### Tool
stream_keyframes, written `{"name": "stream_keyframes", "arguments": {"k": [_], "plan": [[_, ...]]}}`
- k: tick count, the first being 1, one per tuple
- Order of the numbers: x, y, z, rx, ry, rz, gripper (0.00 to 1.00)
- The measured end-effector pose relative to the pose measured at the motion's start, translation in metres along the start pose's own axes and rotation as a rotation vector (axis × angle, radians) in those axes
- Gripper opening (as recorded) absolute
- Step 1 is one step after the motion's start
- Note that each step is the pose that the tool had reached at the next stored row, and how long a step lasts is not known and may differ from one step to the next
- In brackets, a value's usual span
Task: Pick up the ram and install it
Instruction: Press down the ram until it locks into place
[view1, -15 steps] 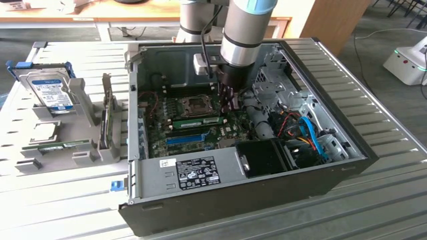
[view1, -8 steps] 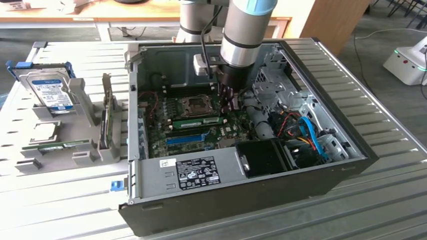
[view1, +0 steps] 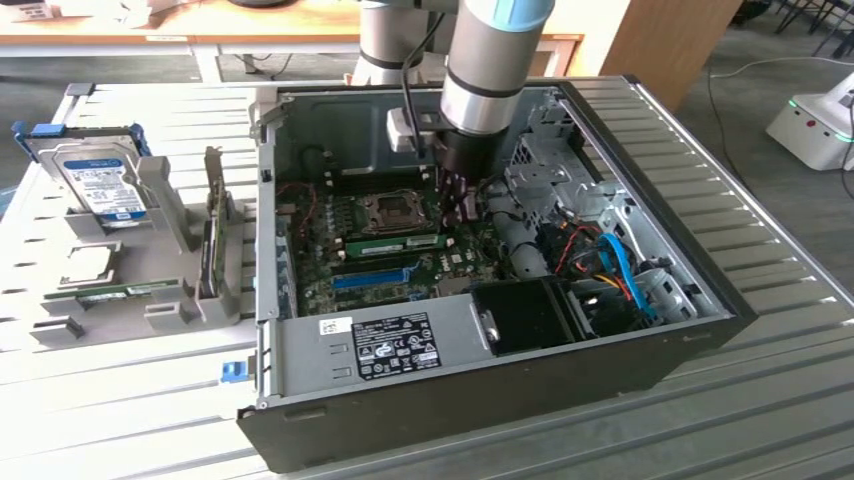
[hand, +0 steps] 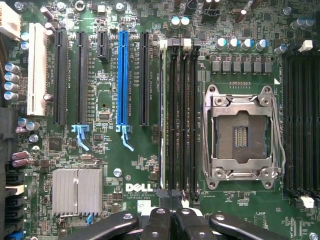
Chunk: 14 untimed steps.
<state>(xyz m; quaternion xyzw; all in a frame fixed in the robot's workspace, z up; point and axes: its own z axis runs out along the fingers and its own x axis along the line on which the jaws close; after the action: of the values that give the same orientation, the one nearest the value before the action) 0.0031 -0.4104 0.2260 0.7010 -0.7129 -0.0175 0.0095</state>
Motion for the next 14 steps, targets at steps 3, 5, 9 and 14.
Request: {"name": "stream_keyframes", "arguments": {"k": [3,5,9,14], "plan": [[0.0001,-0.0001,0.0007,-0.0002,0.0006,0.000,0.11],[0.0000,-0.0001,0.0007,-0.0002,0.0005,0.000,0.11],[0.0000,-0.0001,0.0010,-0.0001,0.0003,0.000,0.11],[0.0000,-0.0001,0.0013,-0.0001,0.0003,0.000,0.11]]}}
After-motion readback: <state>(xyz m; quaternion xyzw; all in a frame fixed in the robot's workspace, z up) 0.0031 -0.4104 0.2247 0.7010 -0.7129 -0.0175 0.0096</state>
